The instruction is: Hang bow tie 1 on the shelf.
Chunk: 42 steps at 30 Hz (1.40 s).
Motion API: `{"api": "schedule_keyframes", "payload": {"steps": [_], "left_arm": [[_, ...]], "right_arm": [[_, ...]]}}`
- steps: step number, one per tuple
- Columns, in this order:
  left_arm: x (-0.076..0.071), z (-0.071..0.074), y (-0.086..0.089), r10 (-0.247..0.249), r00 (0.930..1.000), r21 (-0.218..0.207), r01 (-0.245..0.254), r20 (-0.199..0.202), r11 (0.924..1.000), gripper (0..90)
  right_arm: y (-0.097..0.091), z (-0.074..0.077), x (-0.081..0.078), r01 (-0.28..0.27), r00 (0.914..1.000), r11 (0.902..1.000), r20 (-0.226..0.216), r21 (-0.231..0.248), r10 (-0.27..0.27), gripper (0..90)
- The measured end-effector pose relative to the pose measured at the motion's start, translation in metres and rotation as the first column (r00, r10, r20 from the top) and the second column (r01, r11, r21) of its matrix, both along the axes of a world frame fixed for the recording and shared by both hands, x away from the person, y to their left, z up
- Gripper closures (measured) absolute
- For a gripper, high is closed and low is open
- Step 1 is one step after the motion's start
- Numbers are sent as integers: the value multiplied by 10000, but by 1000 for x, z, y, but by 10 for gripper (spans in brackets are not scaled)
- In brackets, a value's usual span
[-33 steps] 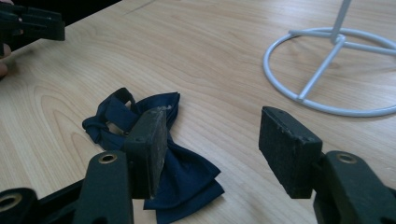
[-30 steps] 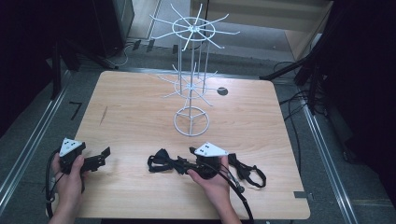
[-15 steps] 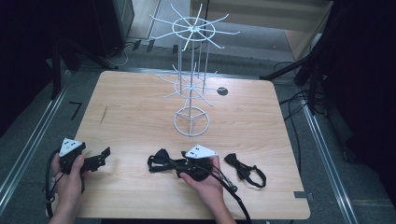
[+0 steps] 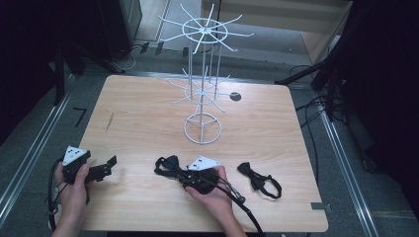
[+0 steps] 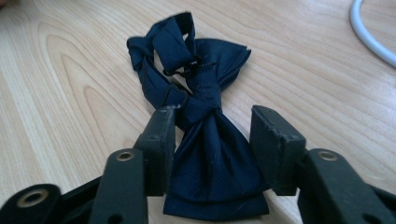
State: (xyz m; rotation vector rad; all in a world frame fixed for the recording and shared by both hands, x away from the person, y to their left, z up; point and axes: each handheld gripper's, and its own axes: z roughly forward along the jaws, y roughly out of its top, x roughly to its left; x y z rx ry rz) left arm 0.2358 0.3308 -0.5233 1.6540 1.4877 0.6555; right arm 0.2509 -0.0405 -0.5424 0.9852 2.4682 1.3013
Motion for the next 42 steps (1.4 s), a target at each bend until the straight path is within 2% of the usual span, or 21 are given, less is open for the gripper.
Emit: {"api": "schedule_keyframes", "payload": {"steps": [7,9,10,13,16,19,27,33,42], "left_arm": [[0,0,0,15,10000,33,-15,2,10000,1],[0,0,0,18,10000,40,-18,9,10000,1],[0,0,0,22,10000,44,-22,14,10000,1],[0,0,0,22,10000,43,-22,12,10000,1],[0,0,0,15,10000,-1,-15,6,10000,1],[0,0,0,-14,10000,-12,14,-3,10000,2],[0,0,0,3,10000,4,-3,3,10000,1],[0,0,0,5,10000,17,-5,-3,10000,2],[0,0,0,9,10000,19,-9,-3,10000,1]], "right_arm": [[0,0,-1,-6,9999,9997,131,-233,9,704],[0,0,-1,-31,10000,9998,53,-182,32,737],[0,0,-1,-45,10000,9999,-50,-98,45,785],[0,0,-2,2,9999,10000,-129,-65,-3,821],[0,0,-4,22,10000,10000,-14,-40,-22,836],[-2,0,-4,44,9999,9999,-140,101,-43,838],[-17,9,-6,416,9984,9984,372,384,-430,840],[-37,26,-6,823,9937,9929,688,857,-883,840],[-63,43,-6,1350,9835,9835,1040,1206,-1478,839]]}}
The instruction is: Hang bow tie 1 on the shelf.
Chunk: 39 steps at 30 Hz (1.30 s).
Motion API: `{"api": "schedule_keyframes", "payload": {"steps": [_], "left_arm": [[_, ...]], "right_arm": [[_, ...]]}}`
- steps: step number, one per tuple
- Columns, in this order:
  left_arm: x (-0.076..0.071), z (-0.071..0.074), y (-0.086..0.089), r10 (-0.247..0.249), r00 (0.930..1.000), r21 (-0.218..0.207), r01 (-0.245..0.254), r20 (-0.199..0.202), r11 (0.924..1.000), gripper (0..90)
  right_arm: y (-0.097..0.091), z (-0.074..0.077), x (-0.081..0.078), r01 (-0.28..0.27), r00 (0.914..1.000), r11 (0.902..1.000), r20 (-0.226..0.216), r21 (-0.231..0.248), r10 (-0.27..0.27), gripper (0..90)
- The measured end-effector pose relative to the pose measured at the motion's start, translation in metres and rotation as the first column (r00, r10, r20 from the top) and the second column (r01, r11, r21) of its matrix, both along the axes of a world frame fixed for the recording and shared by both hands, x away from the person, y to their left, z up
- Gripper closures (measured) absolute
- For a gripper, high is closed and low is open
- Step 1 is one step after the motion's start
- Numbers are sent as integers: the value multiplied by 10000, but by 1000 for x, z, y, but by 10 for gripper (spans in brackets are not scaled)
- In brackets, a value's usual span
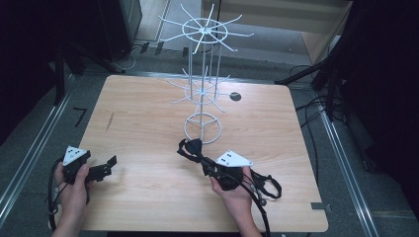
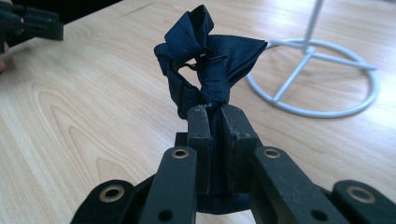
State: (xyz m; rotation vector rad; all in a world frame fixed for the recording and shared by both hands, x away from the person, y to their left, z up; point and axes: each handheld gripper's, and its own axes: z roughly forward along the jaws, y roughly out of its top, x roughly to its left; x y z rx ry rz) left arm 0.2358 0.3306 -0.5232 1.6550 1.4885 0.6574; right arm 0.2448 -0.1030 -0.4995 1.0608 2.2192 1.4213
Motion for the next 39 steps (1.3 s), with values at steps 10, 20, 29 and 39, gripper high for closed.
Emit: {"api": "schedule_keyframes", "payload": {"steps": [10,20,29,39], "left_arm": [[0,0,0,2,10000,5,-2,0,10000,1],[0,0,0,7,10000,-16,-7,1,10000,1],[0,0,0,-3,10000,-14,3,3,10000,1],[0,0,0,20,10000,-28,-20,-8,10000,1]], "right_arm": [[-20,14,-2,469,9981,9985,374,266,-479,839],[-34,31,-3,822,9934,9951,750,559,-863,839],[-44,42,-5,1136,9861,9899,1117,846,-1227,839],[-55,55,-8,1451,9761,9829,1457,1135,-1609,839]]}}
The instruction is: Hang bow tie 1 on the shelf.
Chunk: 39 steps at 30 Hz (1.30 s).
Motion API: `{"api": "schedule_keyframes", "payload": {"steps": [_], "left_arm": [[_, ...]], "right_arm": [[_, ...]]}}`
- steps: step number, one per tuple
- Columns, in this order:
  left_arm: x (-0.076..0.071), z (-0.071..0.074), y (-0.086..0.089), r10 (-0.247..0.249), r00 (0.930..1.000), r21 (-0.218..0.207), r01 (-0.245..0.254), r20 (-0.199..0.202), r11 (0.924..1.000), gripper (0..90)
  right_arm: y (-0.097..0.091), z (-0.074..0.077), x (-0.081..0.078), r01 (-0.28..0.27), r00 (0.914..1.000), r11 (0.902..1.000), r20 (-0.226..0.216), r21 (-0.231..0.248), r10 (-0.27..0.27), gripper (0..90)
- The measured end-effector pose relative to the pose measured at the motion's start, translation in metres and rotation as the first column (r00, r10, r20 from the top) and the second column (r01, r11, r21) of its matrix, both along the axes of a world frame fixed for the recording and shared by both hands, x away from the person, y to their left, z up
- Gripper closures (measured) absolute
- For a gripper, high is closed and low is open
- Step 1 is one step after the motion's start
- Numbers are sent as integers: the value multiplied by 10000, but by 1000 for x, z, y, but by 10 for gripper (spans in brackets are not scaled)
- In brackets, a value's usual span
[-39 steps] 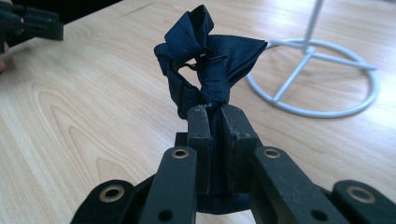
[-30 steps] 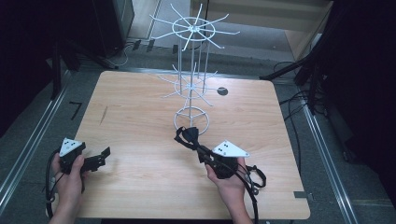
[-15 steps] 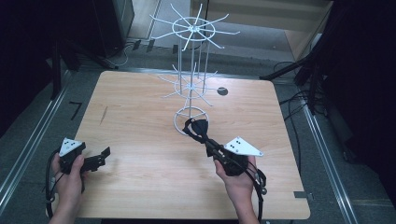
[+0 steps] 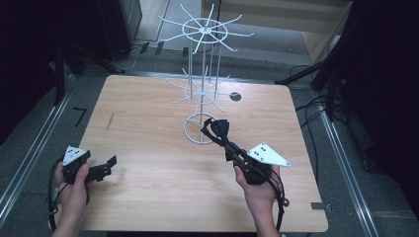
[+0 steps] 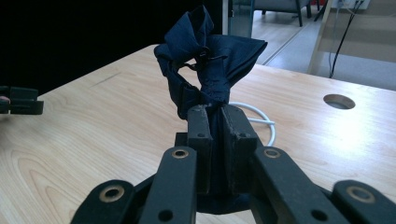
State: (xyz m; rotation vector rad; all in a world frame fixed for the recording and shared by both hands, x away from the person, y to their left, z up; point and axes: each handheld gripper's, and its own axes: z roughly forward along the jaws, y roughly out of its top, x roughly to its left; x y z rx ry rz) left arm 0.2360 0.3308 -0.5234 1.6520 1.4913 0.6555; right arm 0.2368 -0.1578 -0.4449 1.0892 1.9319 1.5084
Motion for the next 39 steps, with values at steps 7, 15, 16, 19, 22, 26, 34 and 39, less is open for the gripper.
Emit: {"api": "schedule_keyframes", "payload": {"steps": [7,15,16,19,22,26,34,39], "left_arm": [[0,0,0,-4,10000,11,4,6,10000,1],[0,0,0,-3,10000,15,3,7,10000,1],[0,0,0,3,10000,6,-3,4,10000,1],[0,0,0,4,10000,15,-4,9,10000,1],[0,0,0,7,10000,9,-7,4,10000,1],[0,0,0,9,10000,7,-9,4,10000,2],[0,0,0,16,10000,3,-16,7,10000,1],[0,0,0,18,10000,-3,-18,9,10000,1]], "right_arm": [[-5,6,-2,139,9997,9998,213,106,-142,839],[-10,11,-3,275,9988,9993,405,266,-286,839],[-10,12,-4,286,9988,9991,401,308,-298,839],[-12,14,-4,332,9984,9988,452,363,-348,839],[-13,16,-4,362,9980,9985,506,407,-382,839],[-16,19,-4,399,9973,9981,606,461,-426,839],[-17,23,-2,452,9968,9974,629,563,-487,838],[-18,25,-1,466,9966,9971,655,596,-505,838]]}}
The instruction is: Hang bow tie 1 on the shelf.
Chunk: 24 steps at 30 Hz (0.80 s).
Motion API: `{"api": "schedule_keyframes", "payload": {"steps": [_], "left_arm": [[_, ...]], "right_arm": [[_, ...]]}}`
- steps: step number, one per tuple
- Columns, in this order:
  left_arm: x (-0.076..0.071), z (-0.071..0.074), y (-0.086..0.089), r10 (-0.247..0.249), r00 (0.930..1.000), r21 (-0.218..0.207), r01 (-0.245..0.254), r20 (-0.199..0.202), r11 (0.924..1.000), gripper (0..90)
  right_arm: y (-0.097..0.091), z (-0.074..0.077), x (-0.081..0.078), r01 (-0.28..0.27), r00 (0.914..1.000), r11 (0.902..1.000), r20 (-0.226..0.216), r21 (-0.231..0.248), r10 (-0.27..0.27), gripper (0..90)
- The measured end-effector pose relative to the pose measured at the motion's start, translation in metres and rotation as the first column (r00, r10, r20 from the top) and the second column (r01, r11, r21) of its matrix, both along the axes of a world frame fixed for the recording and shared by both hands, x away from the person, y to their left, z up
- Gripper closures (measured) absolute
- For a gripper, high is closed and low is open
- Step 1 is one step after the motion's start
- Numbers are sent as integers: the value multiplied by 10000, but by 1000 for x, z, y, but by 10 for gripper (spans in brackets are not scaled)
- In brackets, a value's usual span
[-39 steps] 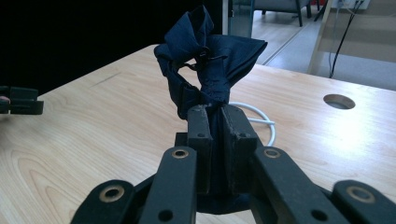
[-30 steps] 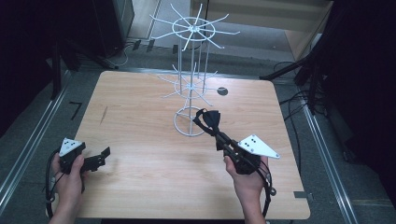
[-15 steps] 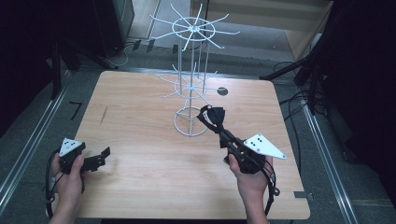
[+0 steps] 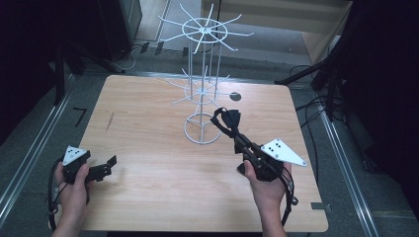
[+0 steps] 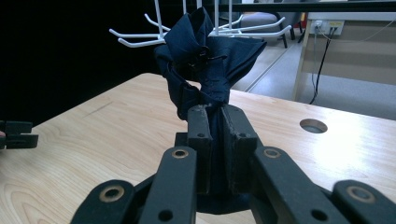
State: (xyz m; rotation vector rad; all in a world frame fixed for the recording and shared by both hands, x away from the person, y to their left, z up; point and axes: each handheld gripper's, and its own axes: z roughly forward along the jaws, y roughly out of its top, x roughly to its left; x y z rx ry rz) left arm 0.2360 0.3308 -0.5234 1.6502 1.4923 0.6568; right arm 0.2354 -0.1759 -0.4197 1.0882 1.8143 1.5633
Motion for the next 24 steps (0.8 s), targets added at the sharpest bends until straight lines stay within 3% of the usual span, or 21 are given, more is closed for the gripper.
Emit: {"api": "schedule_keyframes", "payload": {"steps": [24], "left_arm": [[0,0,0,-6,10000,29,6,4,10000,1]], "right_arm": [[-11,7,0,261,9996,9994,105,216,-263,838]]}}
